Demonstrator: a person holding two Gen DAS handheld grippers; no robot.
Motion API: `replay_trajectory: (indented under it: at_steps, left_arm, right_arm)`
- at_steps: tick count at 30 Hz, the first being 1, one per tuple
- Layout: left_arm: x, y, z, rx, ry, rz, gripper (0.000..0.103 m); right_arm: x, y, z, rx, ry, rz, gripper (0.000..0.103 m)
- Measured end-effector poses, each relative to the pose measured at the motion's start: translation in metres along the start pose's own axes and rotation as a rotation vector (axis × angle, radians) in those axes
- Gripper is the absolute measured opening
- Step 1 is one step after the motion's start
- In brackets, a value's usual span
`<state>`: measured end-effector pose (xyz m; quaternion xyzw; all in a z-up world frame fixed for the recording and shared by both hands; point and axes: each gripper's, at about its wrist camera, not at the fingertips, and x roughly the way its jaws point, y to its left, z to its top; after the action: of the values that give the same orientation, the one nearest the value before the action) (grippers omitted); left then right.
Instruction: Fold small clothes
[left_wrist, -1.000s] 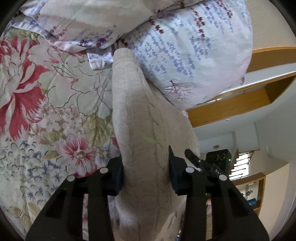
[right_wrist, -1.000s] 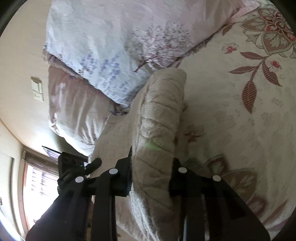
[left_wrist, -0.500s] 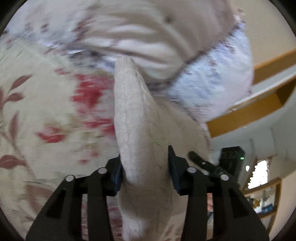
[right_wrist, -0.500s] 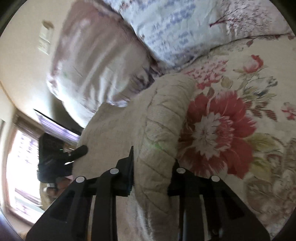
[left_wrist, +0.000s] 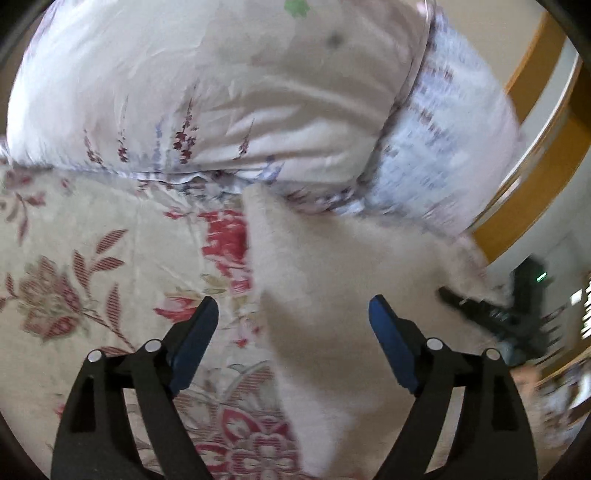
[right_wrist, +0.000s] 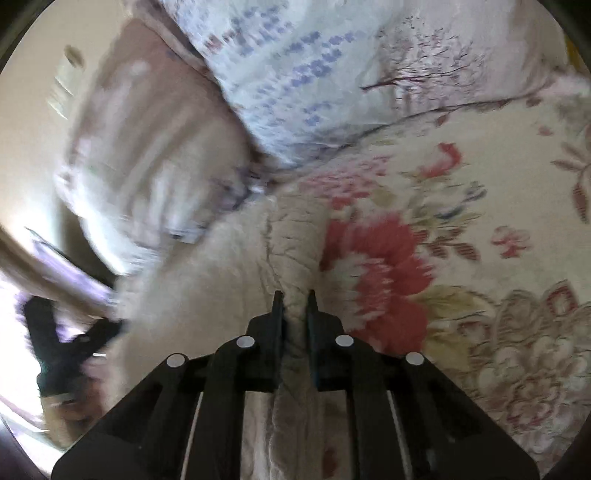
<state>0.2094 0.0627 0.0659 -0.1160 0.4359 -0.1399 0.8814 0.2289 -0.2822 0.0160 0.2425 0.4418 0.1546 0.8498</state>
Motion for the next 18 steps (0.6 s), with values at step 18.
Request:
replay_trajectory:
  at_steps: [18]
  left_arm:
    - [-0.019,-0.021,-0.043,0.18,-0.029,0.184,0.086]
  right_arm:
    - [-0.037,0.071,-0.065,-0.401,-0.049,-0.099,0.047]
